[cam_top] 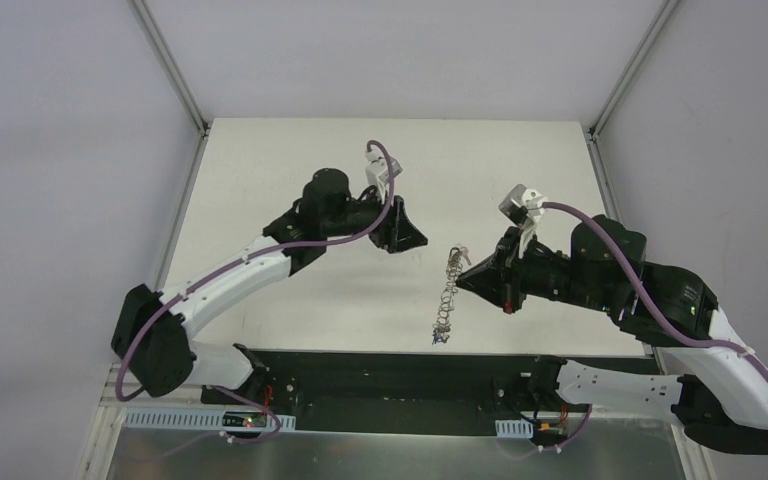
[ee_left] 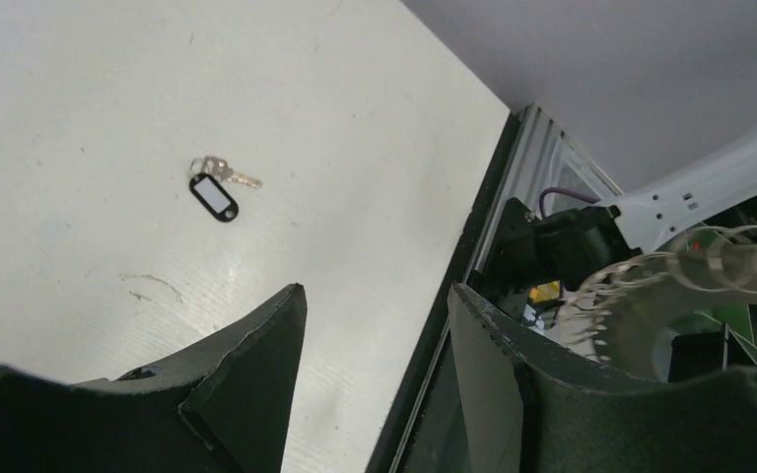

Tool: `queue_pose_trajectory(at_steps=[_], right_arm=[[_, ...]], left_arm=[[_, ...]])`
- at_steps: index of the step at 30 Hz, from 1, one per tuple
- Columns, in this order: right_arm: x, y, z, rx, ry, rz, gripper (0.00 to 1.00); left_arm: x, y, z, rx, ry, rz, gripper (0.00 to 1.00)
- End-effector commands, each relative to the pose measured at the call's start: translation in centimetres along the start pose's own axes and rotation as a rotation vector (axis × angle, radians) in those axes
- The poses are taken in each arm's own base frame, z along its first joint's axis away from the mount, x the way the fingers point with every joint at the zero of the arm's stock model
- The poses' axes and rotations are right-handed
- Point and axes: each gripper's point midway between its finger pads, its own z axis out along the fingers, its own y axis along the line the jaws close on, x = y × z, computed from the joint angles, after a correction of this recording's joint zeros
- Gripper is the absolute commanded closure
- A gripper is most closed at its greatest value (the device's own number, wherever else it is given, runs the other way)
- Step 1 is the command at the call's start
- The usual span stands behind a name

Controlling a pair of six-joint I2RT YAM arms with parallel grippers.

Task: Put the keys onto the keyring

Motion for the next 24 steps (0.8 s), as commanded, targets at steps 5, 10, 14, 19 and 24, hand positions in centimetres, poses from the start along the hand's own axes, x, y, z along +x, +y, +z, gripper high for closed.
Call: queue_pose_trajectory(at_steps=[5, 10, 14, 19, 24], right_arm=[[-2.0, -0.3, -1.7, 0.055, -0.066, 0.073, 1.00], [-1.7, -0.5, -1.6, 0.067, -0.044, 0.076, 1.00], [-1.8, -0.1, -1.8, 0.048, -0.050, 0.081, 1.00], [-1.6, 0.1, -1.7, 0.033, -0.041, 0.078, 1.00], [-1.5, 0.1, -1.8, 0.030, -0.040, 0.069, 1.00]], left_arm=[[-0.8, 3.1, 6.9, 0.094, 0.007, -0.103, 0.43], [1.0, 6.6, 10.9, 0.124, 0.092, -0.229, 0.42], [2.2, 8.9, 13.1, 0.132, 0.123, -0.297, 0.42], [3.4, 11.2, 14.8, 0.089, 0.183, -0.314, 0.41], [5.5, 13.4, 16.0, 0.019, 0.274, -0.346, 0.42]])
